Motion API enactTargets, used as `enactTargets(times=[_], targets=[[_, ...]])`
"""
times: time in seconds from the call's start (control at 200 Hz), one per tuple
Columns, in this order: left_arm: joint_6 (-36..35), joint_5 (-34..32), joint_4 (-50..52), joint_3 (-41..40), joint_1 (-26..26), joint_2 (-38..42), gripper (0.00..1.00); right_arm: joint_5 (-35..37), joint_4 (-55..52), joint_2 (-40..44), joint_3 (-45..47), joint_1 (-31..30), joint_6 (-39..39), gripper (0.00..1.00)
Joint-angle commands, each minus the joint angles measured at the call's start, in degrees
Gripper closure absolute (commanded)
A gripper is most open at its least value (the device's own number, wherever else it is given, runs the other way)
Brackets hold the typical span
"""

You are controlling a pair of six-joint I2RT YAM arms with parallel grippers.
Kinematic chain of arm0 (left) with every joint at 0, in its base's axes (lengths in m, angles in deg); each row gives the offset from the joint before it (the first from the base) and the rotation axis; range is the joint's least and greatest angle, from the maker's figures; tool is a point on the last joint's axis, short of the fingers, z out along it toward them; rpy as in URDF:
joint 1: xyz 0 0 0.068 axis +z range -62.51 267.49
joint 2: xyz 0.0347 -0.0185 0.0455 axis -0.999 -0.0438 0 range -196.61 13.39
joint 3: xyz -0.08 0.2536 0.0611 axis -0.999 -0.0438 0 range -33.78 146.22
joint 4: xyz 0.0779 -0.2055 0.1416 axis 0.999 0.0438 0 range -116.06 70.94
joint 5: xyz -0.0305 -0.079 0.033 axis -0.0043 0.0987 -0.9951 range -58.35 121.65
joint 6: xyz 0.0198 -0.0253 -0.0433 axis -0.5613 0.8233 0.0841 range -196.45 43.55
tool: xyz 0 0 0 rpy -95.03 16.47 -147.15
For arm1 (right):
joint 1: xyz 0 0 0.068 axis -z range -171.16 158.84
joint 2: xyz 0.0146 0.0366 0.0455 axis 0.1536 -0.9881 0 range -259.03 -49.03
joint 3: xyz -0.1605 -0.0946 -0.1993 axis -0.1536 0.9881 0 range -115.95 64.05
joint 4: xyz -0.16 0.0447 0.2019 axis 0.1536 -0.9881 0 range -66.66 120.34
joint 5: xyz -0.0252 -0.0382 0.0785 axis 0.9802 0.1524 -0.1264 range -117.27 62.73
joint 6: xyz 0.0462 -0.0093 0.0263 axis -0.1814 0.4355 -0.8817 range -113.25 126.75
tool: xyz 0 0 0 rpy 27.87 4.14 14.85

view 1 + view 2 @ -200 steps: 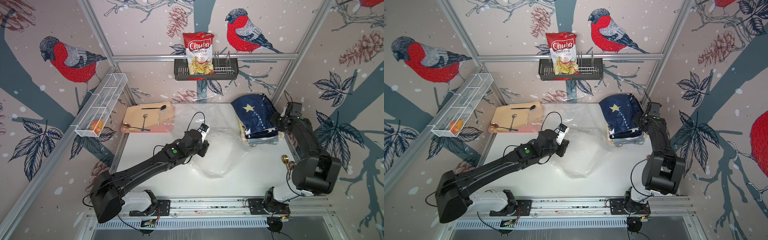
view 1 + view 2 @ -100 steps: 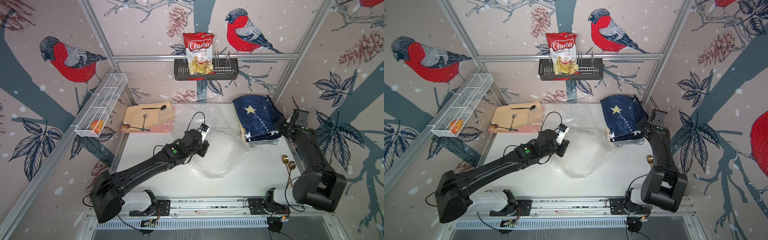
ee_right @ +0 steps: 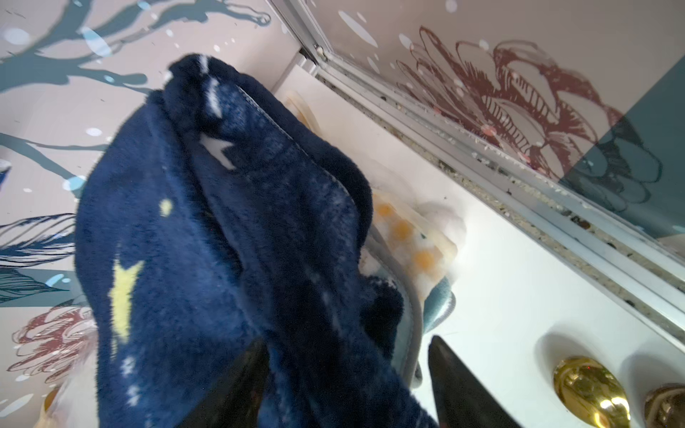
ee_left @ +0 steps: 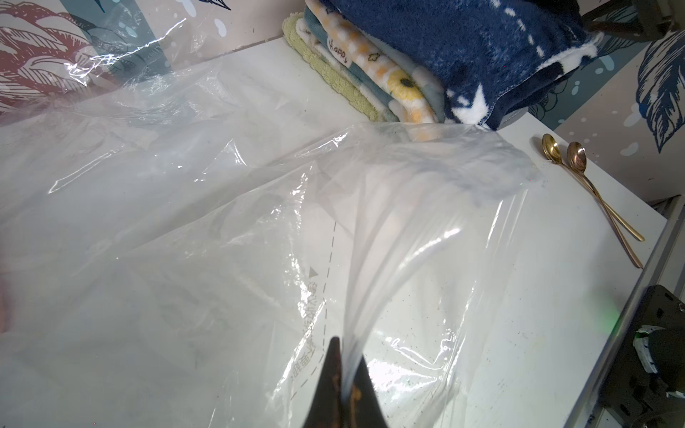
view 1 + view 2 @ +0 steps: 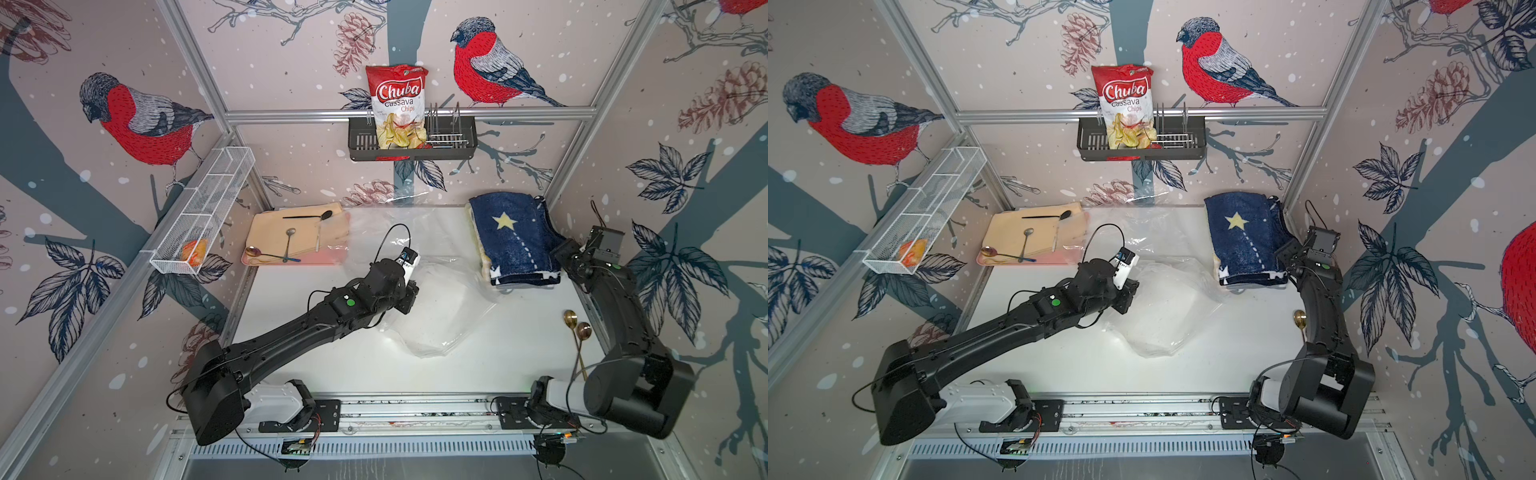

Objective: Take the blanket out of the vacuum bag
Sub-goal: Place the blanket at the corner of the board.

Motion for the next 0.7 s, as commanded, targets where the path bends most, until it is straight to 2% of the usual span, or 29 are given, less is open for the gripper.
enactTargets(times=[0.0,0.15,0.265,0.365,0.445,0.495,0.59,0.695], targets=[[-0.4,0.0,-1.2,0.4,0.0,-0.1,1.0,1.0,-1.1,3.7,-0.1,0.0,0.1,0.29],[-0.5,0.2,-1.3,0.4,0.1,0.0,0.99,0.1,0.1,8.8,2.1,0.0,-0.3,0.24],[-1.3,2.3,-2.0,0.3,0.0,1.3,0.89,-1.6,0.7,8.2,2.8,0.0,-0.1,0.2],[-2.1,3.8,-3.8,-1.1,0.0,3.5,0.67,-2.9,1.8,6.3,2.9,0.0,-0.1,0.19],[-3.0,5.7,-5.4,-2.2,-0.1,5.7,0.38,-3.0,2.0,5.2,2.3,0.0,-0.3,0.18],[-3.8,8.7,-6.7,-2.9,-0.1,7.2,0.28,-3.2,2.4,4.6,2.1,0.0,-0.5,0.18],[-5.1,15.3,-10.4,-5.3,-0.3,11.2,0.23,-4.1,2.9,3.9,2.0,0.0,-0.9,0.17],[-5.6,19.7,-15.2,-8.4,-0.5,16.4,0.26,-2.8,3.4,3.4,2.0,0.2,-0.7,0.17]])
